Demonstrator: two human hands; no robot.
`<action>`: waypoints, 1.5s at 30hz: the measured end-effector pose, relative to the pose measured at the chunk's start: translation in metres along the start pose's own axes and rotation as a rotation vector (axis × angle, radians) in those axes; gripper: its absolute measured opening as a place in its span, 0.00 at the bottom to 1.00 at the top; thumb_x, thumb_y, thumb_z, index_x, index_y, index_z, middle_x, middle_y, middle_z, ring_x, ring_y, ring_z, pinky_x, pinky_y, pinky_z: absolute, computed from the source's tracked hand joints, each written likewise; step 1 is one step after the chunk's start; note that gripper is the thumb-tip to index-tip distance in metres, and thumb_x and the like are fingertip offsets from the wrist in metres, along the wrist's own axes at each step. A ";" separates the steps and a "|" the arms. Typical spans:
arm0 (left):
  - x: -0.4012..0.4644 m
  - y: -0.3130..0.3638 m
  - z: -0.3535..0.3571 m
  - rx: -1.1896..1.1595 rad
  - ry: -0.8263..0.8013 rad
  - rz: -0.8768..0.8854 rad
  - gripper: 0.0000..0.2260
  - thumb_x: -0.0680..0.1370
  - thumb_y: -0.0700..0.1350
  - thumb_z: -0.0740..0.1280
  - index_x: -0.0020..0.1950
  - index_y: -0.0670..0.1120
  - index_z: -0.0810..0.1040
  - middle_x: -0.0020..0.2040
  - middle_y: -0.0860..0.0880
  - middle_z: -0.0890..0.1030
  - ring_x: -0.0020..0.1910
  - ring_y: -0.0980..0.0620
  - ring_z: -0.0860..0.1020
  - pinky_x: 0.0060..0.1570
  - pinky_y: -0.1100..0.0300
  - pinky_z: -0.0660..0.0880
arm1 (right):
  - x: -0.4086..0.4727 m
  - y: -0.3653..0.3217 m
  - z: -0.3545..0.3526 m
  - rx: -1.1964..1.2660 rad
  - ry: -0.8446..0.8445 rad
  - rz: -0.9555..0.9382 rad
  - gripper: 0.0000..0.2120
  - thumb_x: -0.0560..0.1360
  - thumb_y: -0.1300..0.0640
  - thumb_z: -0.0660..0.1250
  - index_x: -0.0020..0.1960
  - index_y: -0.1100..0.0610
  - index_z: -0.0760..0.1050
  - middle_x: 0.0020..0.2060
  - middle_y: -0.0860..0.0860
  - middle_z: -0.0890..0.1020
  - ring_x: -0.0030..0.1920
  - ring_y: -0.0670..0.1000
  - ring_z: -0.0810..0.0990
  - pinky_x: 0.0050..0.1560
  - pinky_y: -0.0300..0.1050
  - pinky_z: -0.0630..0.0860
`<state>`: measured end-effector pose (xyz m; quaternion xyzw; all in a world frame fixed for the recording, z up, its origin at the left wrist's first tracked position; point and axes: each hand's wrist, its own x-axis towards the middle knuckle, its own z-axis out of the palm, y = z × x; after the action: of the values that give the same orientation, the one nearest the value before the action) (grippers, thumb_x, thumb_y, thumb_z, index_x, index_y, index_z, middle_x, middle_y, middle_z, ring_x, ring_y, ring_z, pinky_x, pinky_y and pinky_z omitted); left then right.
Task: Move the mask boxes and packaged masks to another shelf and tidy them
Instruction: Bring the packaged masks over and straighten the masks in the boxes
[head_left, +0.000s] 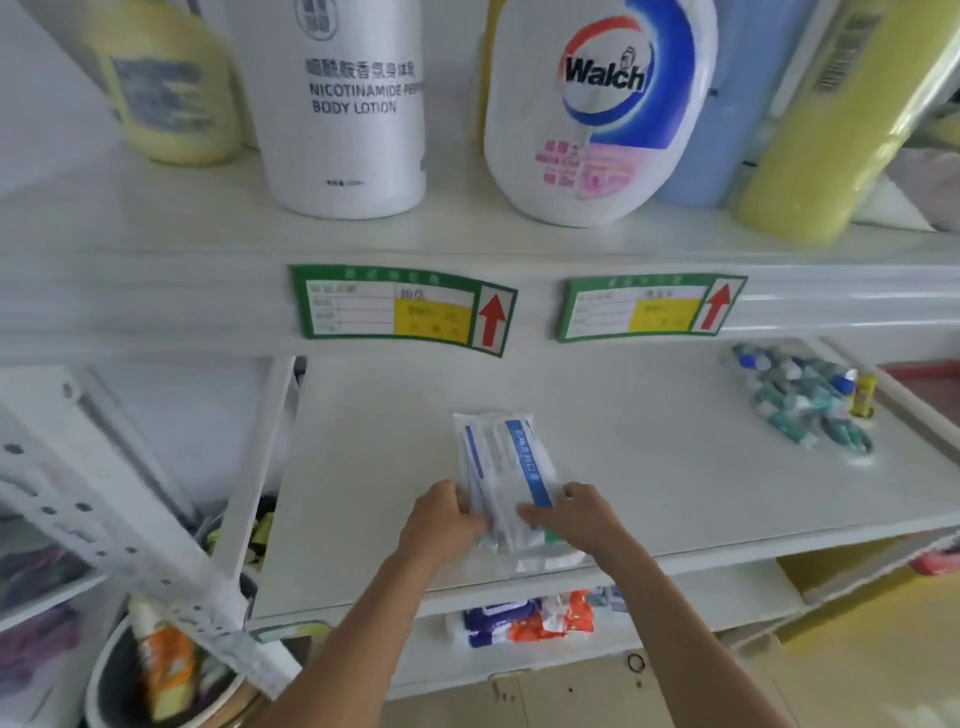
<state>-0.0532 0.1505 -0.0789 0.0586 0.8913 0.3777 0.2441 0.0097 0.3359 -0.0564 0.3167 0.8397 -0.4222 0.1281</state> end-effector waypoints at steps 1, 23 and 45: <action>0.005 0.002 0.005 0.011 -0.003 -0.014 0.16 0.66 0.54 0.76 0.48 0.50 0.76 0.48 0.49 0.84 0.47 0.48 0.82 0.50 0.52 0.81 | 0.007 0.002 -0.004 0.027 -0.019 -0.002 0.20 0.70 0.45 0.77 0.50 0.59 0.79 0.44 0.52 0.82 0.41 0.50 0.80 0.39 0.39 0.75; -0.176 -0.055 -0.009 -0.980 0.740 -0.261 0.24 0.71 0.36 0.78 0.62 0.48 0.73 0.55 0.46 0.85 0.50 0.47 0.85 0.50 0.46 0.83 | -0.031 -0.040 0.023 0.261 -0.953 -0.336 0.24 0.66 0.63 0.79 0.61 0.60 0.82 0.53 0.59 0.87 0.53 0.62 0.86 0.49 0.54 0.83; -0.649 -0.275 0.008 -1.278 1.682 -0.269 0.24 0.72 0.39 0.77 0.66 0.47 0.77 0.58 0.44 0.85 0.54 0.39 0.85 0.50 0.44 0.82 | -0.439 -0.062 0.341 -0.149 -1.544 -0.564 0.28 0.67 0.63 0.80 0.65 0.60 0.77 0.53 0.56 0.87 0.53 0.58 0.87 0.55 0.57 0.83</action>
<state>0.5396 -0.2263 -0.0227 -0.4593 0.4087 0.6644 -0.4249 0.2891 -0.1469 -0.0135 -0.2946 0.5890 -0.4804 0.5792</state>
